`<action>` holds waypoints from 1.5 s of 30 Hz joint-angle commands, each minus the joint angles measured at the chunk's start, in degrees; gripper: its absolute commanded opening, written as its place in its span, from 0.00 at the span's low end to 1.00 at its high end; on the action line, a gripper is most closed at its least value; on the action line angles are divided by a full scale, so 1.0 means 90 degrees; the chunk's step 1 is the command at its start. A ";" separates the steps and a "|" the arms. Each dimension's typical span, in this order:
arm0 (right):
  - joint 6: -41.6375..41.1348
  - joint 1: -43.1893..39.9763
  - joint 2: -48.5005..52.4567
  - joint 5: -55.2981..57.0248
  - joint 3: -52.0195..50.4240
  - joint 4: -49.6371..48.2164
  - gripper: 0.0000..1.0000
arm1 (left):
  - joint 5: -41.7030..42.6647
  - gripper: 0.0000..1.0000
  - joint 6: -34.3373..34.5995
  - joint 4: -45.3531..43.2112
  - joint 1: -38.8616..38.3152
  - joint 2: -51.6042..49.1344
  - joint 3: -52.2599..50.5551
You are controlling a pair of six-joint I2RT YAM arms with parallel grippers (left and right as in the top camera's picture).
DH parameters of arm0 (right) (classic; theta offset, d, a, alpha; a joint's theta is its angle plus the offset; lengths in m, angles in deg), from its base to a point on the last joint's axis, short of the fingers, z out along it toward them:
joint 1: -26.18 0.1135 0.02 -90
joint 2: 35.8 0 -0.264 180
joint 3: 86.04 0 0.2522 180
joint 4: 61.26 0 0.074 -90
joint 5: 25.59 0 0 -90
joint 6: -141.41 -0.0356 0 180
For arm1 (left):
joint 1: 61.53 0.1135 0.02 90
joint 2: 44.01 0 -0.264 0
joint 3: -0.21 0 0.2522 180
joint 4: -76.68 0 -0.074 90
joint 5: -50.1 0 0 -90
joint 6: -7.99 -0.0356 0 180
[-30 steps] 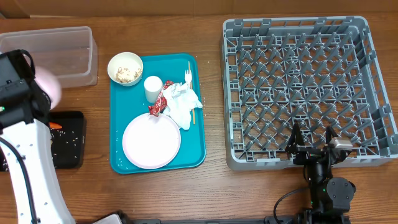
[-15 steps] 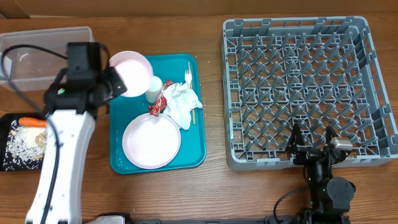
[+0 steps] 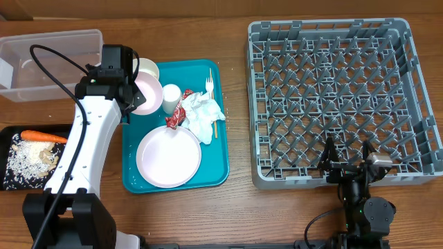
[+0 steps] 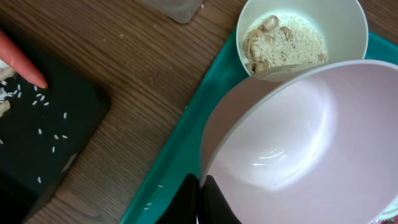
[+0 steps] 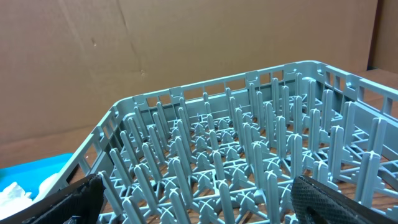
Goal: Sort waste into correct bins and load items into the dishwasher rack
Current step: 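Set the emptied bowl back down on the teal tray, then reach the left gripper to the back white bowl and grasp its rim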
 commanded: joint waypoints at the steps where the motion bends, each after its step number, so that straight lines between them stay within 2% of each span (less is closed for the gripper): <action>1: 0.0022 -0.0029 -0.0063 0.0063 -0.0068 -0.0051 1.00 | -0.0299 0.04 0.0153 0.0012 0.0087 0.0092 0.0034; 9: 0.0022 -0.0029 -0.0063 0.0063 -0.0068 -0.0051 1.00 | 0.0053 0.04 0.0287 0.0311 0.0311 -0.0493 0.0024; 13: 0.0022 -0.0027 -0.0063 0.0063 -0.0068 -0.0051 1.00 | 0.0189 0.04 0.0576 0.0270 0.0306 -0.0952 0.0024; 17: 0.0022 -0.0029 -0.0063 0.0063 -0.0068 -0.0051 1.00 | 0.0726 0.04 0.0580 0.0160 0.0306 -0.1304 0.0024; 22: 0.0022 -0.0027 -0.0063 0.0063 -0.0068 -0.0051 1.00 | 0.0750 0.04 0.0576 0.0117 0.0279 -0.1404 0.0024; 23: 0.0022 -0.0029 -0.0063 0.0063 -0.0068 -0.0051 1.00 | 0.0750 0.07 0.0578 0.0109 0.0279 -0.1401 0.0027; 26: 0.0022 -0.0027 -0.0063 0.0063 -0.0068 -0.0051 1.00 | 0.0746 0.31 0.0573 0.0117 0.0279 -0.1401 0.0027; 27: 0.0022 -0.0029 -0.0063 0.0063 -0.0068 -0.0053 1.00 | 0.0719 0.34 0.0566 0.0129 0.0279 -0.1399 0.0027; 31: 0.0022 -0.0027 -0.0063 0.0063 -0.0068 -0.0051 1.00 | 0.0520 0.36 0.0350 0.0296 0.0279 -0.1379 0.0160; 38: 0.0022 -0.0027 -0.0063 0.0063 -0.0068 -0.0051 1.00 | 0.0277 0.42 0.0284 0.1501 0.0279 -0.1353 0.1588; 40: 0.0022 -0.0029 -0.0063 0.0063 -0.0068 -0.0051 1.00 | 0.0325 0.57 0.0279 0.1727 0.0277 -0.1353 0.2188; 42: 0.0022 -0.0027 -0.0063 0.0063 -0.0068 -0.0051 1.00 | 0.0544 1.00 0.0087 0.1637 0.0270 -0.1353 0.2555; 45: 0.0022 -0.0029 -0.0063 0.0063 -0.0068 -0.0051 1.00 | 0.1209 1.00 -0.0848 0.1137 0.0265 -0.1353 0.2771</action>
